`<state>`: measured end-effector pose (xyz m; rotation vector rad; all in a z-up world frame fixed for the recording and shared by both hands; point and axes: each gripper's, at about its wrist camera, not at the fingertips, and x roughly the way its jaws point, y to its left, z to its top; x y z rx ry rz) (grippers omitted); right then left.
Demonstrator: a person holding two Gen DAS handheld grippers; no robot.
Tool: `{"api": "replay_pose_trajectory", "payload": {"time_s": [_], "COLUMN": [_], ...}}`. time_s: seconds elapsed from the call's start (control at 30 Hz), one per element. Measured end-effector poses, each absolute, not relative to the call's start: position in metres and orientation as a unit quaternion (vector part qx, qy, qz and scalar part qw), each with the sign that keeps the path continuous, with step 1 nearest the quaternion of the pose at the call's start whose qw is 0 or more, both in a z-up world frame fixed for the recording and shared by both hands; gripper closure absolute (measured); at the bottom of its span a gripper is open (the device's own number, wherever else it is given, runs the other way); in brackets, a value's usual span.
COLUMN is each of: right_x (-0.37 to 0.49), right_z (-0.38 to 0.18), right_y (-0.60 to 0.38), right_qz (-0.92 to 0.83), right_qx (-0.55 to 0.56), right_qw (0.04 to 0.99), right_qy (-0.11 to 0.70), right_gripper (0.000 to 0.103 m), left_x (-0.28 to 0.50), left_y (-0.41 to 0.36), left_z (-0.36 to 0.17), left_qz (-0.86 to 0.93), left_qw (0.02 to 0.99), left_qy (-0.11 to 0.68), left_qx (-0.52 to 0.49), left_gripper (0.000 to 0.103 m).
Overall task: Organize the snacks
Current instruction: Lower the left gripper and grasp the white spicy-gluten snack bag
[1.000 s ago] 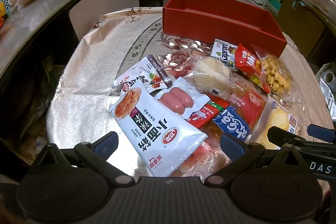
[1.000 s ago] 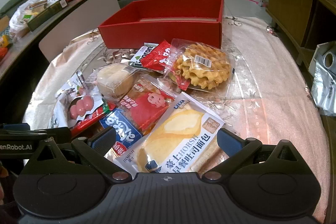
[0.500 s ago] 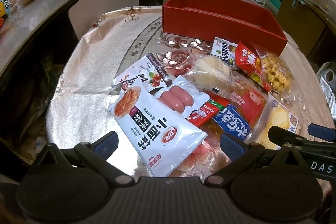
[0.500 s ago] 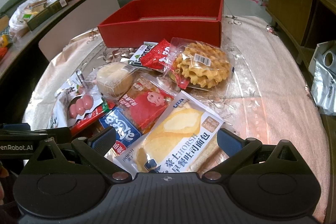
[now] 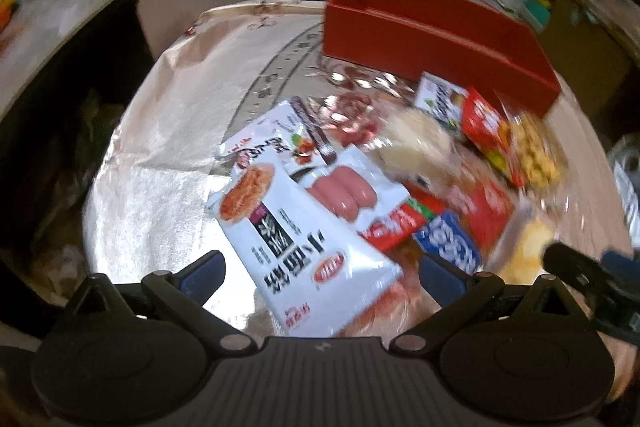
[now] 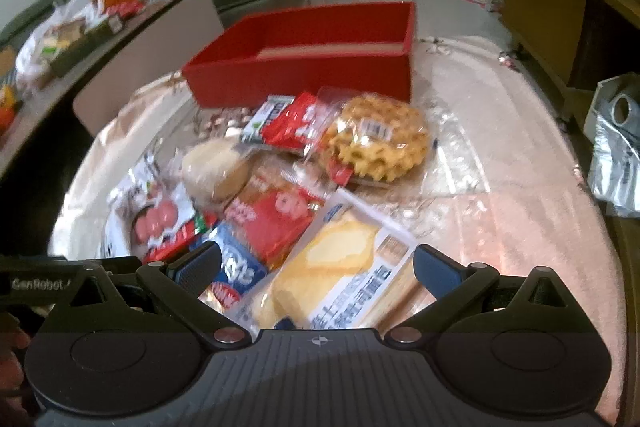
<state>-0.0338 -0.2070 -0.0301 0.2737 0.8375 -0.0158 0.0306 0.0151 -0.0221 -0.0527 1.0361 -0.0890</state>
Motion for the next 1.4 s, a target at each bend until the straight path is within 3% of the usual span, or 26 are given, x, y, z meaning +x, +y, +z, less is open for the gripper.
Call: {"api": "replay_pose_trajectory", "payload": {"time_s": [0.23, 0.3, 0.4, 0.5, 0.6, 0.77, 0.97, 1.07, 1.23, 1.4], "right_x": [-0.039, -0.040, -0.044, -0.046, -0.046, -0.044, -0.049, -0.051, -0.053, -0.050], "right_z": [-0.020, -0.019, -0.016, -0.015, -0.014, -0.011, -0.010, -0.010, -0.010, -0.023], "right_y": [-0.228, -0.232, -0.239, -0.243, -0.243, -0.234, -0.240, -0.244, -0.245, -0.243], "right_qz": [-0.002, 0.005, 0.012, 0.024, 0.035, 0.054, 0.050, 0.048, 0.047, 0.040], "right_qx": [0.175, 0.185, 0.201, 0.216, 0.221, 0.222, 0.226, 0.229, 0.222, 0.215], "right_qw": [0.904, 0.903, 0.900, 0.895, 0.893, 0.894, 0.894, 0.894, 0.895, 0.885], "right_qy": [0.389, 0.389, 0.387, 0.389, 0.391, 0.385, 0.384, 0.382, 0.383, 0.411], "right_gripper": [0.000, 0.000, 0.000, 0.000, 0.000, 0.000, 0.000, 0.000, 0.000, 0.000], "left_x": [0.068, 0.072, 0.070, 0.058, 0.060, 0.070, 0.082, 0.089, 0.076, 0.058], "left_y": [0.013, 0.003, -0.009, 0.006, 0.034, 0.064, 0.038, 0.023, 0.052, 0.077], "left_z": [-0.031, -0.029, -0.021, -0.016, -0.023, -0.053, -0.064, -0.069, -0.063, -0.057], "left_qz": [0.002, -0.006, -0.047, -0.050, -0.008, 0.075, 0.096, 0.087, 0.058, 0.042], "left_qw": [0.838, 0.856, 0.869, 0.869, 0.852, 0.798, 0.778, 0.790, 0.794, 0.795], "left_qy": [0.533, 0.511, 0.491, 0.488, 0.524, 0.561, 0.571, 0.569, 0.568, 0.578], "left_qx": [-0.119, -0.076, 0.034, 0.064, -0.004, -0.207, -0.246, -0.209, -0.210, -0.180], "left_gripper": [0.008, 0.014, 0.014, 0.013, 0.013, 0.013, 0.013, 0.026, 0.057, 0.064]}}
